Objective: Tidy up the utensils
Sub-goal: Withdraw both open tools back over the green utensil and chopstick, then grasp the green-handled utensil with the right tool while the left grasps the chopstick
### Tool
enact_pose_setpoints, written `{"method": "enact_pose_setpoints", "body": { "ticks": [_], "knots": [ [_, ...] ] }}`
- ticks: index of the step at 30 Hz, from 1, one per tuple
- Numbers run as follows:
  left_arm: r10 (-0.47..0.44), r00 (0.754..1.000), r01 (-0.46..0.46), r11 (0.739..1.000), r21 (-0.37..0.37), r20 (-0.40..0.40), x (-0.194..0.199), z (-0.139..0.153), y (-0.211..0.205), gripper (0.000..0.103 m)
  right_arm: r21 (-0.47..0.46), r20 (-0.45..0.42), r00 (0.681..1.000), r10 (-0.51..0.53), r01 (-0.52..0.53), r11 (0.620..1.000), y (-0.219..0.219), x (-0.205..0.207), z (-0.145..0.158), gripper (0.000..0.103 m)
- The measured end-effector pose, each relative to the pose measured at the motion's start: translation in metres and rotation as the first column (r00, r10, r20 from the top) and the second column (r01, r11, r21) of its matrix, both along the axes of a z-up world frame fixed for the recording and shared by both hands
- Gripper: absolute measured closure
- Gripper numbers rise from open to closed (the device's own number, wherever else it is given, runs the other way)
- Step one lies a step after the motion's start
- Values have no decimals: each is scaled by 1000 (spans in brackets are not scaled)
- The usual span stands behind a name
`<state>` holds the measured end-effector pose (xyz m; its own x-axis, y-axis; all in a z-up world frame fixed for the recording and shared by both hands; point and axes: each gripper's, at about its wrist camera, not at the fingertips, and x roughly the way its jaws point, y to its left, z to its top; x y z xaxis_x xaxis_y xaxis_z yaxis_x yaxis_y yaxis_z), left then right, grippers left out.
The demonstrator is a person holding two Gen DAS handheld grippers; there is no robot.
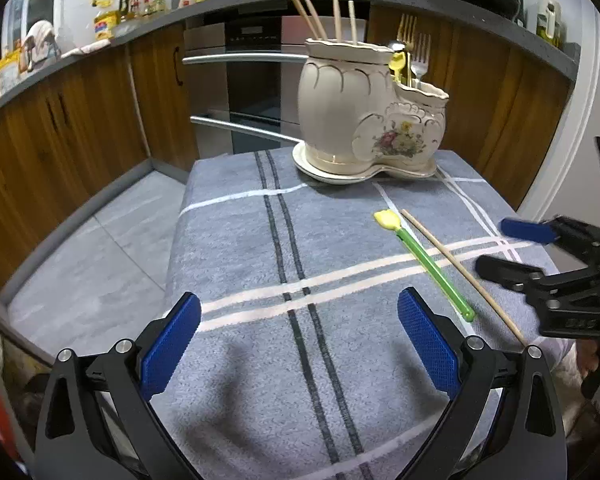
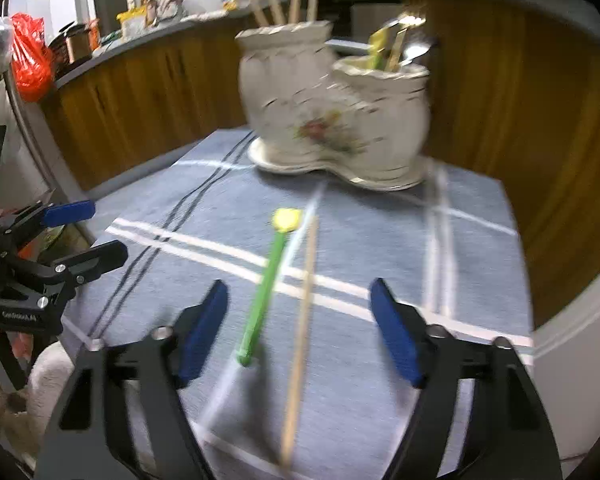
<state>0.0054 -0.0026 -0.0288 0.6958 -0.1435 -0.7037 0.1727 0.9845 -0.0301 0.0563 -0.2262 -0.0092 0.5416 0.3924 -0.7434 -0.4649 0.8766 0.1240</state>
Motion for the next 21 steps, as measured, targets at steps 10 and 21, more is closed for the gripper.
{"method": "enact_pose_setpoints", "body": {
  "ticks": [10,21],
  "knots": [
    [-3,1000,3,999,-42,0,2,-3,11,5,-50,-111,994,1,-7,999,36,34,-20,80],
    [-7,1000,7,998,-67,-6,6,-6,13,5,-134,-115,993,-2,-14,991,62,51,-25,89]
  ]
}}
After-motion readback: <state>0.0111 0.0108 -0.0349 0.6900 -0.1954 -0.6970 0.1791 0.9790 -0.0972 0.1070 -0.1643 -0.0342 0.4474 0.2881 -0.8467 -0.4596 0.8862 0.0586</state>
